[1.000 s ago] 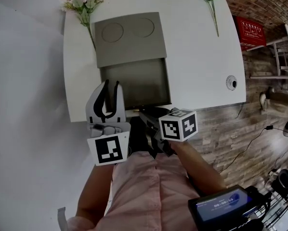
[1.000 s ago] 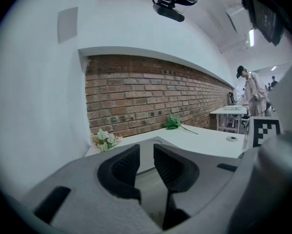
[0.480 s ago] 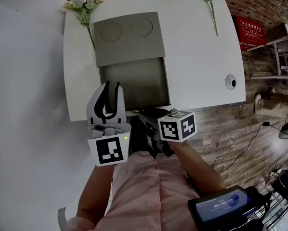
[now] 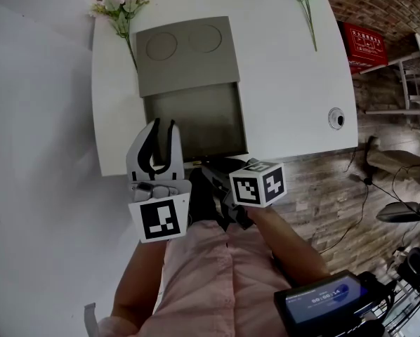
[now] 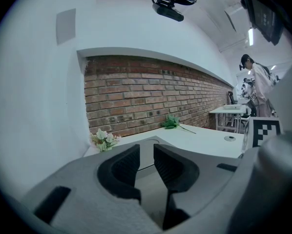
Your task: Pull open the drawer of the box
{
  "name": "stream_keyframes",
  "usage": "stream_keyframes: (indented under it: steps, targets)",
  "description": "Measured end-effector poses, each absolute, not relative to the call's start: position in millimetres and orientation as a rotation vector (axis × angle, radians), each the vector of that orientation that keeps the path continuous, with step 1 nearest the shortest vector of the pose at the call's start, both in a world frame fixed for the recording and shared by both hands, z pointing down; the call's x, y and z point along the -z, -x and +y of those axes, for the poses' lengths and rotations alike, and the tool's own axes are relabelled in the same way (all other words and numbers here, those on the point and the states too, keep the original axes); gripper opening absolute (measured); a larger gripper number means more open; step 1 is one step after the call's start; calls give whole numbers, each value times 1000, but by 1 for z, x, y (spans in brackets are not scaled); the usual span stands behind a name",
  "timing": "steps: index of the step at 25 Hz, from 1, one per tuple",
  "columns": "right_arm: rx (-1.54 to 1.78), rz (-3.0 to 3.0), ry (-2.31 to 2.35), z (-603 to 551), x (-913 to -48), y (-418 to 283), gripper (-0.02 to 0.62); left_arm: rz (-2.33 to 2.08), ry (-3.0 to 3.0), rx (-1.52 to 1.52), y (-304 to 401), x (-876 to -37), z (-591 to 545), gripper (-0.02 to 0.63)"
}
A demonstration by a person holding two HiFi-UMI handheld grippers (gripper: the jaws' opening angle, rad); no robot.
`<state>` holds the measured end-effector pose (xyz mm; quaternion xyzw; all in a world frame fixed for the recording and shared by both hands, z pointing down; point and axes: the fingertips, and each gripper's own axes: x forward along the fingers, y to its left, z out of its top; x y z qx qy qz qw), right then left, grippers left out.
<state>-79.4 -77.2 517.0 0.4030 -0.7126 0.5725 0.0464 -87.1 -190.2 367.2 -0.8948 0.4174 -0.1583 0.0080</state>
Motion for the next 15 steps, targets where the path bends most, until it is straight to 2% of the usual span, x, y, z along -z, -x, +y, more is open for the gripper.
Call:
stream_keyframes:
  steps: [11,14,15]
  targets:
    - [-1766,-2176,-1243,-76,-519,79,60,1302,2801,498,87,-370,-188,97]
    - [-1749,-2187,-1249,-78,-518,81,80,1306,2801,497,88,-370,-188,98]
    - [-1747,-2192,-1243,-77,-518,82,106,1307,2799,494,89,-370,-188,98]
